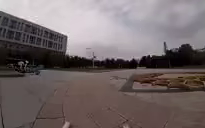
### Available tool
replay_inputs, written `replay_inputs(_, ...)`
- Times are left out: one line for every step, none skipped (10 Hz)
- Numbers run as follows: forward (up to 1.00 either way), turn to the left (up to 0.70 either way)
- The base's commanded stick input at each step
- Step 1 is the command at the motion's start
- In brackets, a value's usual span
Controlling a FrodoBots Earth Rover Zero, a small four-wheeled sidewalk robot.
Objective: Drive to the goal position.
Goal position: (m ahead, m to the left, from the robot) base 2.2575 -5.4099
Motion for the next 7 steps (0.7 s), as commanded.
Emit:
replay_inputs(0.70, 0.35)
replay_inputs(0.70, 0.22)
replay_inputs(0.70, 0.00)
replay_inputs(0.70, 0.00)
replay_inputs(0.70, 0.00)
replay_inputs(0.70, 0.00)
replay_inputs(0.70, 0.00)
